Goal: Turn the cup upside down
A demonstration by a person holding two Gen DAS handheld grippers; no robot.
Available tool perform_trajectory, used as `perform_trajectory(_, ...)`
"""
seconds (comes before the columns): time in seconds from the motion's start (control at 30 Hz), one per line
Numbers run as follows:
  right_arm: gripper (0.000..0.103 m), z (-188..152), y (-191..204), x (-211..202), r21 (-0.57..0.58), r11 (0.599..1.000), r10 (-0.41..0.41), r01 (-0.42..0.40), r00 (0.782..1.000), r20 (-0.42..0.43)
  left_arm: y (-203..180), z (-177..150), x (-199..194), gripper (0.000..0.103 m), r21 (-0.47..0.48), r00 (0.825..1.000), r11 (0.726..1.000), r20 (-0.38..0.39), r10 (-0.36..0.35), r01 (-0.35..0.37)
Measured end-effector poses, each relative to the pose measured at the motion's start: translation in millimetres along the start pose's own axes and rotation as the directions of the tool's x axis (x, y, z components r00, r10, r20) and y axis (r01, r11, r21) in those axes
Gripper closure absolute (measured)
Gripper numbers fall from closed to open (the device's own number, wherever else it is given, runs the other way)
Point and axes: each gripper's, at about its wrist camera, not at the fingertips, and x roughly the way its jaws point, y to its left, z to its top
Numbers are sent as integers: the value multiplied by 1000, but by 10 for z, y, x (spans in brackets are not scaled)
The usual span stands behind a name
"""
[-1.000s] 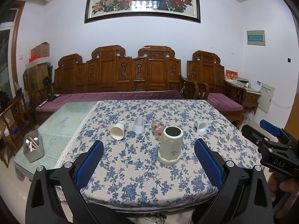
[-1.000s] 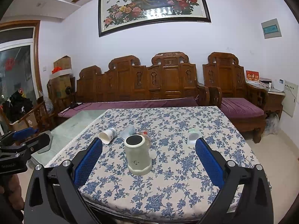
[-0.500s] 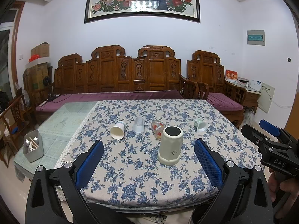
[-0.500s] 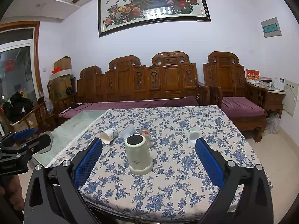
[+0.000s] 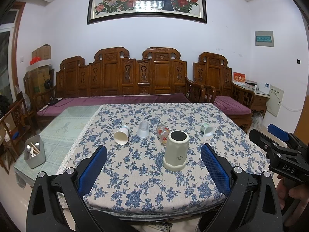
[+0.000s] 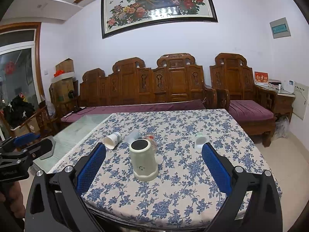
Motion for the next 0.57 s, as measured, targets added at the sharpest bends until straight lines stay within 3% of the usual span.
perform_trajectory(0.57,3,-22,20,3,1,1000,-3,3,1000,1,-6,0,0,9,-1,1000,1000,1,-1,1)
